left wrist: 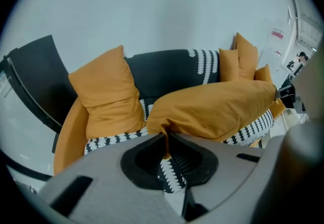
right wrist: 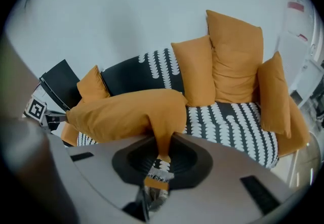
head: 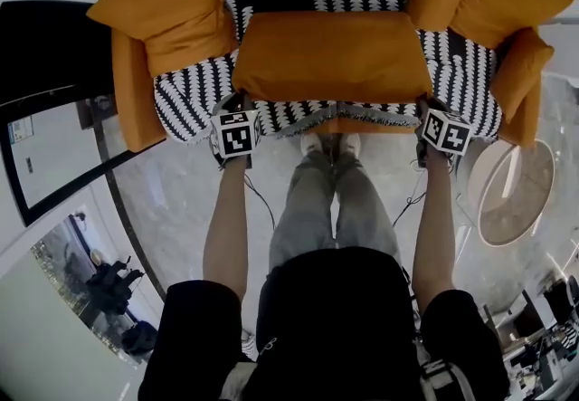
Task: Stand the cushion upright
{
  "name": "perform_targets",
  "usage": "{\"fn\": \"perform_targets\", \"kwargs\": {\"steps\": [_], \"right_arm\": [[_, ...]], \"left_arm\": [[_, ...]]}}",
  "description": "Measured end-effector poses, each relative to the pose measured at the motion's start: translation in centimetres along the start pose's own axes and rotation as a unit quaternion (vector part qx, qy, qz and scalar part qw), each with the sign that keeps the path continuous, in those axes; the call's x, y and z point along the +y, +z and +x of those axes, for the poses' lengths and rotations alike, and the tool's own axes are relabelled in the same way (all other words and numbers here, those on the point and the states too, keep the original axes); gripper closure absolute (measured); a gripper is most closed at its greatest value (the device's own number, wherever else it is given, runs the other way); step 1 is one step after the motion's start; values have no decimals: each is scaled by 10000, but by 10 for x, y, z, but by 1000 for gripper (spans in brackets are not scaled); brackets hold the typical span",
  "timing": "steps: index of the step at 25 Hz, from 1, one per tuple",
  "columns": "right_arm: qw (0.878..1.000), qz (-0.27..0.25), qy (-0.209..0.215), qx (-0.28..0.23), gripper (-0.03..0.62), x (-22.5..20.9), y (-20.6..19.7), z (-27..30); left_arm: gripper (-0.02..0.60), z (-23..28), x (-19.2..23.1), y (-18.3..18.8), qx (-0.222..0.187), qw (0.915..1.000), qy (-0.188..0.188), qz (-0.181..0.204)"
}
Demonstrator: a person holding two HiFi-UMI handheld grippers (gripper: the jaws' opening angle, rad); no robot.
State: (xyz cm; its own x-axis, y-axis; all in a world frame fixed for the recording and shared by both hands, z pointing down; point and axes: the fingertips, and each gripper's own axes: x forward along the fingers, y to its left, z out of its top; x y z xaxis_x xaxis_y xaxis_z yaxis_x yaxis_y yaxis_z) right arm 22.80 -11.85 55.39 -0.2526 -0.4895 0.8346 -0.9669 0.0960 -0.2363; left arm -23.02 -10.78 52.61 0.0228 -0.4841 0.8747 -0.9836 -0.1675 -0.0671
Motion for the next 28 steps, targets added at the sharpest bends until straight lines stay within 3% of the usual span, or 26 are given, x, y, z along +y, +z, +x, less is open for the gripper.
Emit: {"fn": "perform_targets", "kwargs": {"steps": [13, 18, 20, 22, 25, 26, 28], "right_arm": [[9954, -98, -216, -925, 543, -6, 153, 24], [9934, 34, -344, -1096, 540, -9, 199, 36], [9911, 289, -352, -1251, 531, -10, 213, 36], [9833, 926, -223, -1553, 517, -16, 223, 32], [9536, 2109, 194, -2142, 496, -19, 246, 23], [9483, 2227, 283, -2245, 480, -16, 255, 20], [9534, 1958, 287, -2278, 473, -6, 265, 14]], "left_arm": [[545, 23, 30, 151, -815, 9966, -81, 91], [545, 32, 43, 192, -955, 9952, -154, -130], [545, 32, 50, 205, -984, 9949, -122, -164], [545, 31, 55, 218, -1119, 9933, -123, -270], [545, 19, 62, 251, -1523, 9859, -283, -632], [545, 14, 61, 263, -1643, 9840, -333, -601], [545, 1, 54, 280, -1838, 9819, -332, -325]]}}
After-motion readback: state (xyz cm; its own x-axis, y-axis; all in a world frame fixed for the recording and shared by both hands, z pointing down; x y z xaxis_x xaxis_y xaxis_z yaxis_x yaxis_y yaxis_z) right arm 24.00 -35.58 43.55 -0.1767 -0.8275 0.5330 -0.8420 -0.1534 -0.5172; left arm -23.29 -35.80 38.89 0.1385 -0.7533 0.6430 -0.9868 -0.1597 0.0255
